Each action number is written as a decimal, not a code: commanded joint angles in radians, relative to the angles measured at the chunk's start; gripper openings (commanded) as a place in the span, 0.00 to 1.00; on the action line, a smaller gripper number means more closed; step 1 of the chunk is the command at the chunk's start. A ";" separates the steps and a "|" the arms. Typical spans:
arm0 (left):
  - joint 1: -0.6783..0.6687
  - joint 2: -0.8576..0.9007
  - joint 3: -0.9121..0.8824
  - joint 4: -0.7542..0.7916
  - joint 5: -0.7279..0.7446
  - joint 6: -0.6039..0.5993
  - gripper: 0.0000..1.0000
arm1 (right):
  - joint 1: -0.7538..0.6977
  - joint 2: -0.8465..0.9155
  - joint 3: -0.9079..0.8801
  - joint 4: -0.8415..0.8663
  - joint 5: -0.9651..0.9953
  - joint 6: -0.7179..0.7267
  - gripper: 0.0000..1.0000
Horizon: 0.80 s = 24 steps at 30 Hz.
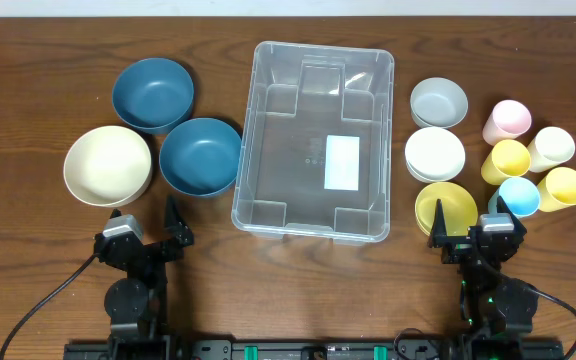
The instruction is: Pack container
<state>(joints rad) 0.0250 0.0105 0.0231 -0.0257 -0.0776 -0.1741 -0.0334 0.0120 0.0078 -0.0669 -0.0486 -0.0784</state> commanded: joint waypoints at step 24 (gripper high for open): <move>-0.003 -0.005 -0.019 -0.041 -0.009 0.024 0.98 | -0.005 -0.005 -0.002 0.166 -0.125 0.064 0.99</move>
<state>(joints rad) 0.0250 0.0105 0.0235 -0.0261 -0.0776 -0.1741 -0.0334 0.0124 0.0071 0.0578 -0.0723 -0.0685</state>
